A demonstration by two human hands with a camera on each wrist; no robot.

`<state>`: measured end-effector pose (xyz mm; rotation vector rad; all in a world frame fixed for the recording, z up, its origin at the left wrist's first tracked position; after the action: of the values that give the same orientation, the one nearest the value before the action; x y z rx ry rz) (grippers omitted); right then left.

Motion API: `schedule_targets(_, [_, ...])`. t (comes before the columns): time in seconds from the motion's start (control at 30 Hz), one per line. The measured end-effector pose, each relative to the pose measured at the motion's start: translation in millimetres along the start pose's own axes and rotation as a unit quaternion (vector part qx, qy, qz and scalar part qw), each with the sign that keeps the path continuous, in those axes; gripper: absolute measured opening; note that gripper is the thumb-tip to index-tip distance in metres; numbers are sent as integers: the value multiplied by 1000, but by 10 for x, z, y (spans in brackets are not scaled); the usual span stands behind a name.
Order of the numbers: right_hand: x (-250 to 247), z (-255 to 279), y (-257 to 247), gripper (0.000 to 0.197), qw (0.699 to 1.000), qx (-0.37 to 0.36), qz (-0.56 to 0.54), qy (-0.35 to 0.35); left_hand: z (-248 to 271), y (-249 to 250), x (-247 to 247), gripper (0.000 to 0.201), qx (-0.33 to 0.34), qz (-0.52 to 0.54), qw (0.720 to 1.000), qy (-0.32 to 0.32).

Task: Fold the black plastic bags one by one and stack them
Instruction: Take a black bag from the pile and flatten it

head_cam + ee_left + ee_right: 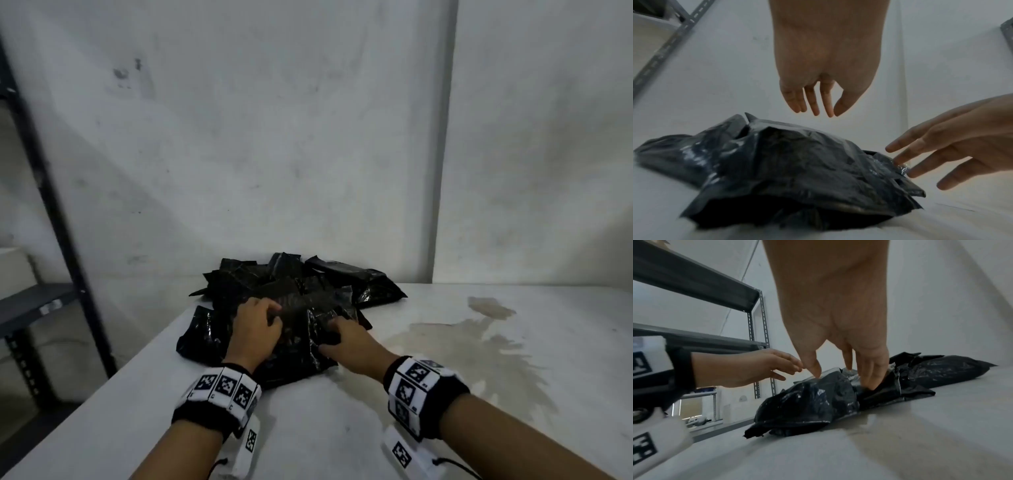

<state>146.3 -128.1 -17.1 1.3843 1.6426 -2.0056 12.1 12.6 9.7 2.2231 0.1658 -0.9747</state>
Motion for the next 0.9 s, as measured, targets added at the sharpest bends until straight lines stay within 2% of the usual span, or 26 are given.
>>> schedule_targets(0.1, [123,-39,6,57,999,23,-22,25,152,-107,-70,32,-88,-64,994,20])
schedule_targets(0.17, [179,-44,16,63,998,43,-29,20,231,-150,-69,46,-159,-86,983,-4])
schedule_targets(0.23, [226,-31,41,67,998,58,-26,29,259,-177,-66,54,-209,-63,976,-27])
schedule_targets(0.33, [281,-44,80,60,995,59,-66,52,263,-182,-53,55,-211,-26,977,-27])
schedule_targets(0.47, [274,-88,60,23,994,44,-73,66,276,-164,-44,55,-210,-23,977,-39])
schedule_targets(0.6, [212,-76,29,29,991,13,-104,88,288,-122,-43,52,-196,-11,980,-29])
schedule_targets(0.67, [139,-52,-7,29,985,-11,-120,124,292,-99,-48,52,-190,-4,982,-23])
schedule_targets(0.8, [-97,-26,-94,8,960,-37,-199,192,273,-9,-80,56,-164,18,986,-11])
schedule_targets(0.9, [-287,-47,-167,8,937,-45,-272,213,220,124,-177,52,-123,98,987,22])
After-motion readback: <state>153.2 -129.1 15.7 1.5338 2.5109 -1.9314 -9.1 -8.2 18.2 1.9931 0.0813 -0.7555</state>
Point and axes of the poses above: each hand's wrist, its own z-axis away from the middle knuckle, its own x-axis out of the palm, y = z × x, the point moved 2 cm from there along -z, towards the middle knuckle, and after that the axes turned 1 degree about -x, right-handed, at the moved point
